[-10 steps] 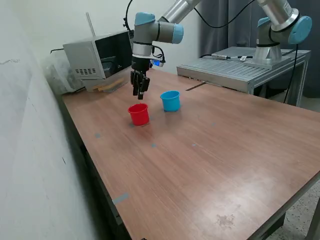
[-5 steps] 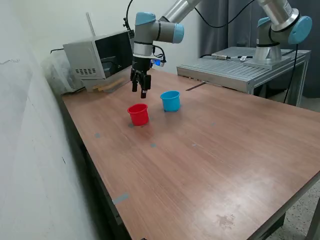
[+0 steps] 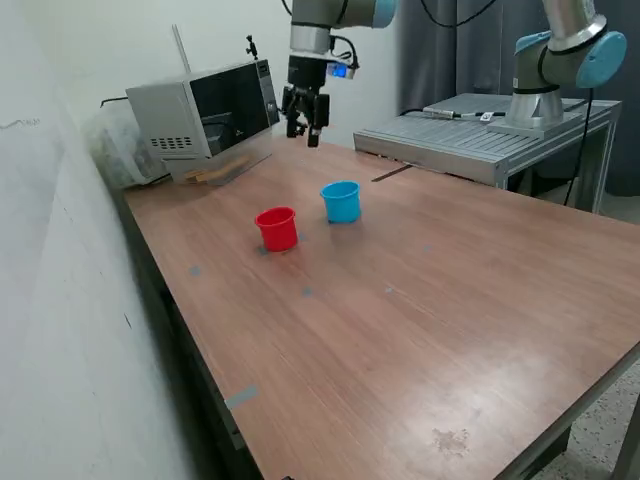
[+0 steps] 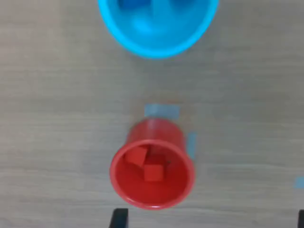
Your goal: Place red objects in the red bin, and blue objects in the blue bin.
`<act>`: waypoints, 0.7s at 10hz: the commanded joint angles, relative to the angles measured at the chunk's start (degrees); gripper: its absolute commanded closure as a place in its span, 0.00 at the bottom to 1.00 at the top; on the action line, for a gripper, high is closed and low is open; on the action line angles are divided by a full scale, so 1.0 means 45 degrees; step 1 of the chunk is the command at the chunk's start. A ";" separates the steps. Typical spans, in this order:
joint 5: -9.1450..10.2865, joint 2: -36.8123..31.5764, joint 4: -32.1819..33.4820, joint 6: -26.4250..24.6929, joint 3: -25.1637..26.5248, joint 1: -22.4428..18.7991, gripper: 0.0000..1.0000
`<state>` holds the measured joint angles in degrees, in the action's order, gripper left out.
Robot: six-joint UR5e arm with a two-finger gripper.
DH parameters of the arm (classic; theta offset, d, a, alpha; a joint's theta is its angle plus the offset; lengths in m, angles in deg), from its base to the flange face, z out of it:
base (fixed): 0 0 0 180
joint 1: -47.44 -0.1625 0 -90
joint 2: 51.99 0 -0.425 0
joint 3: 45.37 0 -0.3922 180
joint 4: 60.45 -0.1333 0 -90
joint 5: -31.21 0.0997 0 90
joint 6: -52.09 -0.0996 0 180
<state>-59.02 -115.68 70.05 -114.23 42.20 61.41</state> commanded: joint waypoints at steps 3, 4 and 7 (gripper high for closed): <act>-0.1523 -0.5975 -0.5497 -0.0207 0.1222 -0.1888 0.00; -0.1841 -0.6563 -0.6200 -0.0420 0.1338 -0.2338 0.00; -0.1844 -0.7992 -0.8760 -0.1262 0.1378 -0.3236 0.00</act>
<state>-65.94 -145.21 40.17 -117.64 47.79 51.24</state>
